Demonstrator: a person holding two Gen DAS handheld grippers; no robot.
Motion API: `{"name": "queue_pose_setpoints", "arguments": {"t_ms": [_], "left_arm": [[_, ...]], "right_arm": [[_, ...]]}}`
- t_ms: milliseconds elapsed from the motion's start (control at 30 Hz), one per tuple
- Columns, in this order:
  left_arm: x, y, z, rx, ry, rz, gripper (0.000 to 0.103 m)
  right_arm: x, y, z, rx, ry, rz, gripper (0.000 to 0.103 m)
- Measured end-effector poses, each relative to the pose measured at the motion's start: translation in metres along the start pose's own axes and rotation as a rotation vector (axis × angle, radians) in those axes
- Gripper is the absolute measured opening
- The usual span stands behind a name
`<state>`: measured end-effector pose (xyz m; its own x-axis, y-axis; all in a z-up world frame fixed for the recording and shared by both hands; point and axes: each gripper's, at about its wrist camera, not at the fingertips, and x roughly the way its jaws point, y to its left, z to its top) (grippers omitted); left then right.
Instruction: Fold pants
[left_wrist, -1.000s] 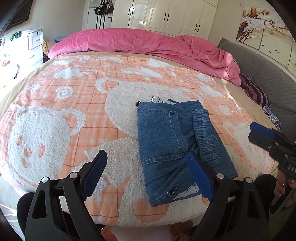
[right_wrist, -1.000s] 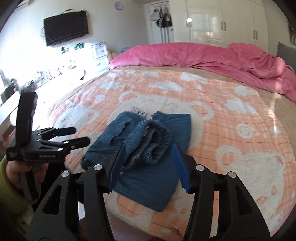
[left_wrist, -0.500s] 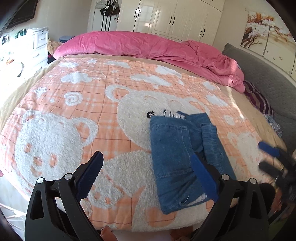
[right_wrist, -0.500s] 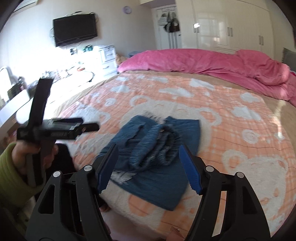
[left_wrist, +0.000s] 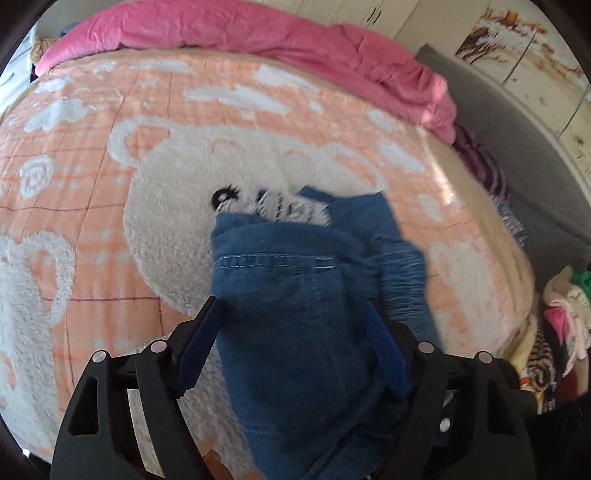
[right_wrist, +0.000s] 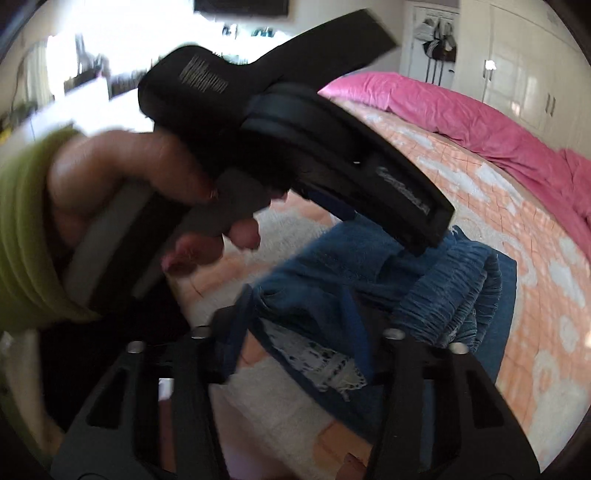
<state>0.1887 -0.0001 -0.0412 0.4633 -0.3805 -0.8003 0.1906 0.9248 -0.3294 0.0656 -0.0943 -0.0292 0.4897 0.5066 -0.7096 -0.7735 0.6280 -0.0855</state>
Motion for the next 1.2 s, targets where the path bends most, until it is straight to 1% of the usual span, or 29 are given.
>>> {"name": "queue_pose_setpoints", "arguments": {"t_ms": [33, 67, 100, 133, 167, 200, 267, 333, 400, 433, 500, 567, 633, 667, 700, 800, 833, 900, 967, 1033, 1067, 1167, 1200], "left_arm": [[0.007, 0.003, 0.001, -0.007, 0.016, 0.013, 0.076], [0.017, 0.009, 0.001, -0.024, 0.041, 0.012, 0.079], [0.021, 0.013, 0.002, -0.039, 0.050, 0.005, 0.079], [0.025, 0.018, 0.002, -0.053, 0.053, -0.008, 0.080], [0.027, 0.018, 0.003, -0.053, 0.047, -0.014, 0.081], [0.027, 0.018, 0.003, -0.047, 0.043, -0.011, 0.081], [0.029, 0.015, 0.004, -0.026, 0.038, 0.001, 0.083], [0.032, 0.012, 0.004, -0.023, 0.031, 0.005, 0.084], [0.031, 0.012, 0.006, -0.030, 0.021, 0.006, 0.084], [0.029, 0.012, 0.006, -0.034, 0.012, 0.006, 0.084], [0.022, 0.011, 0.004, -0.042, -0.007, 0.008, 0.084], [0.011, 0.012, 0.000, -0.047, -0.026, 0.011, 0.083], [-0.002, 0.012, -0.003, -0.050, -0.059, 0.017, 0.083], [-0.009, 0.011, -0.005, -0.050, -0.077, 0.020, 0.083], [-0.017, 0.010, -0.007, -0.047, -0.100, 0.028, 0.083], [-0.040, 0.005, -0.015, -0.035, -0.167, 0.063, 0.083], [-0.045, 0.003, -0.017, -0.028, -0.184, 0.073, 0.083], [-0.057, -0.002, -0.021, -0.013, -0.210, 0.089, 0.085], [-0.065, -0.005, -0.024, -0.011, -0.225, 0.086, 0.088], [-0.072, -0.009, -0.026, -0.002, -0.240, 0.092, 0.088], [-0.074, -0.009, -0.027, 0.006, -0.245, 0.101, 0.090], [-0.075, -0.015, -0.029, 0.041, -0.259, 0.149, 0.091], [-0.074, -0.016, -0.029, 0.049, -0.259, 0.157, 0.091]], "right_arm": [[0.006, 0.000, -0.004, -0.020, 0.027, 0.002, 0.022], [0.007, -0.002, -0.008, -0.015, 0.034, 0.024, 0.014], [0.005, -0.003, -0.011, 0.000, 0.039, 0.050, 0.011], [0.002, -0.001, -0.013, -0.008, 0.054, 0.053, 0.009], [-0.004, 0.001, -0.015, -0.031, 0.066, 0.048, 0.003], [-0.008, 0.002, -0.019, -0.037, 0.077, 0.048, 0.002], [-0.011, -0.003, -0.028, -0.009, 0.090, 0.066, 0.002], [-0.005, -0.011, -0.036, 0.057, 0.103, 0.096, 0.002], [-0.003, -0.011, -0.036, 0.067, 0.102, 0.105, 0.003], [-0.005, -0.011, -0.035, 0.070, 0.099, 0.111, 0.004], [-0.015, -0.018, -0.035, 0.117, 0.086, 0.152, 0.009], [-0.031, -0.021, -0.028, 0.126, 0.050, 0.160, 0.010], [-0.052, -0.025, -0.024, 0.135, -0.005, 0.142, 0.022], [-0.067, -0.031, -0.021, 0.151, -0.049, 0.110, 0.032], [-0.077, -0.036, -0.019, 0.169, -0.076, 0.082, 0.040], [-0.104, -0.062, -0.016, 0.289, -0.146, -0.012, 0.047], [-0.111, -0.072, -0.016, 0.331, -0.167, -0.060, 0.051], [-0.119, -0.089, -0.019, 0.385, -0.180, -0.143, 0.063], [-0.123, -0.107, -0.018, 0.456, -0.185, -0.193, 0.068], [-0.124, -0.122, -0.019, 0.511, -0.201, -0.201, 0.072], [-0.123, -0.130, -0.018, 0.541, -0.206, -0.199, 0.077], [-0.117, -0.141, -0.019, 0.569, -0.192, -0.202, 0.078], [-0.111, -0.144, -0.018, 0.579, -0.171, -0.204, 0.078]]}}
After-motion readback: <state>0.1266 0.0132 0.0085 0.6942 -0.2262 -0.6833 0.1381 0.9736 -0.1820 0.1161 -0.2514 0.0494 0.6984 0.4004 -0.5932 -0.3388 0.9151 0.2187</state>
